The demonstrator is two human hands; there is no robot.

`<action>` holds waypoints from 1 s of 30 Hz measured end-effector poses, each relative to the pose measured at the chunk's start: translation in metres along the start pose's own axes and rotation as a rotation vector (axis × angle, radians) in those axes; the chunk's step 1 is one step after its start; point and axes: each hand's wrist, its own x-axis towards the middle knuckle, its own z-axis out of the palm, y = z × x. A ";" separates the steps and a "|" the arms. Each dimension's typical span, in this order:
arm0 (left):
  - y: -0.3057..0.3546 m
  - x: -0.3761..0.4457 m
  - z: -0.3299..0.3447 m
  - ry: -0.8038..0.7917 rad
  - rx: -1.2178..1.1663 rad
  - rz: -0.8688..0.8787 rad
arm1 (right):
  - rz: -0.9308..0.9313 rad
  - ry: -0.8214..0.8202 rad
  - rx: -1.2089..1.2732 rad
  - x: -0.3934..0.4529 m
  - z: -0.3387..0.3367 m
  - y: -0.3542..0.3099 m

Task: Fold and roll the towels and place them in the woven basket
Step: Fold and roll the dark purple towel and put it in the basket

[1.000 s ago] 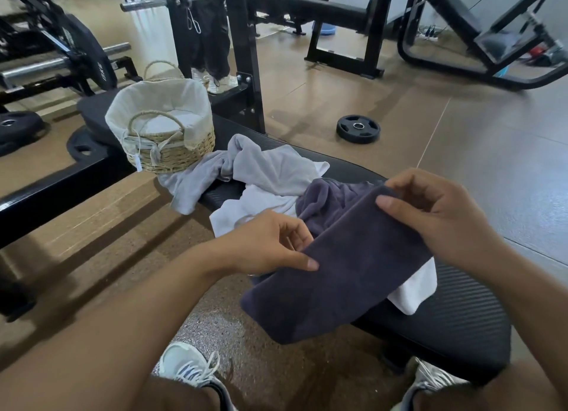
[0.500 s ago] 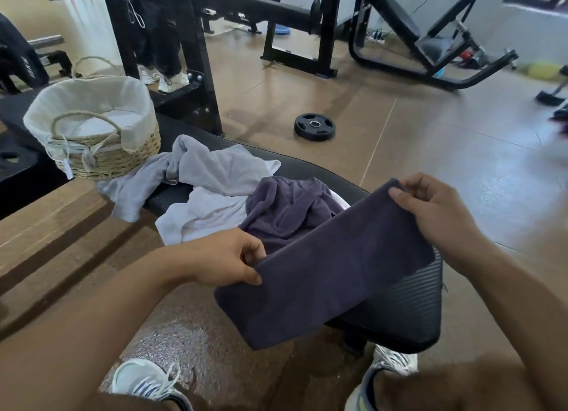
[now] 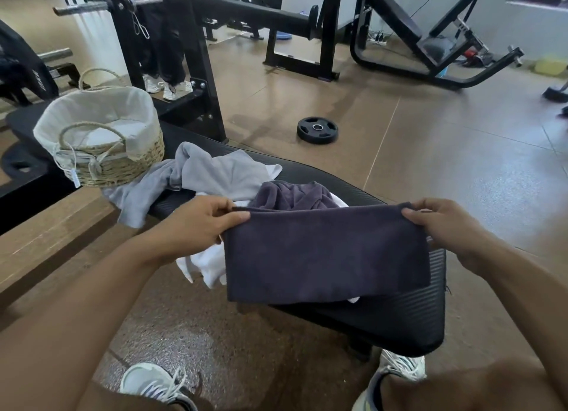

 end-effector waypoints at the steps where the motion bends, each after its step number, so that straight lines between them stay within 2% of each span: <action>1: 0.001 0.001 0.000 0.067 -0.047 0.010 | -0.003 0.000 0.003 0.000 -0.001 -0.001; 4: 0.008 0.003 0.001 0.242 -0.237 0.039 | -0.019 0.001 0.004 -0.002 -0.007 -0.004; 6: 0.015 0.001 0.004 0.297 -0.344 0.031 | -0.062 0.073 -0.127 -0.003 -0.008 -0.006; 8: 0.020 -0.001 0.010 0.312 -0.356 0.037 | -0.160 0.189 -0.299 -0.006 0.001 -0.014; 10: 0.025 -0.005 0.017 0.335 -0.313 0.060 | -0.331 0.232 -0.275 -0.018 0.021 -0.030; 13: 0.033 -0.011 0.022 0.339 -0.315 0.081 | -0.635 0.129 -0.208 -0.045 0.061 -0.055; 15: 0.035 -0.015 0.024 0.308 -0.343 0.087 | -0.814 0.030 -0.258 -0.061 0.089 -0.066; 17: 0.037 -0.020 0.023 0.282 -0.380 0.084 | -0.928 -0.008 -0.281 -0.068 0.112 -0.073; 23: 0.033 -0.024 0.014 0.221 -0.461 0.019 | -0.967 -0.031 -0.312 -0.055 0.134 -0.087; 30: 0.024 -0.022 0.012 0.176 -0.454 -0.003 | -0.907 -0.113 -0.305 -0.050 0.135 -0.082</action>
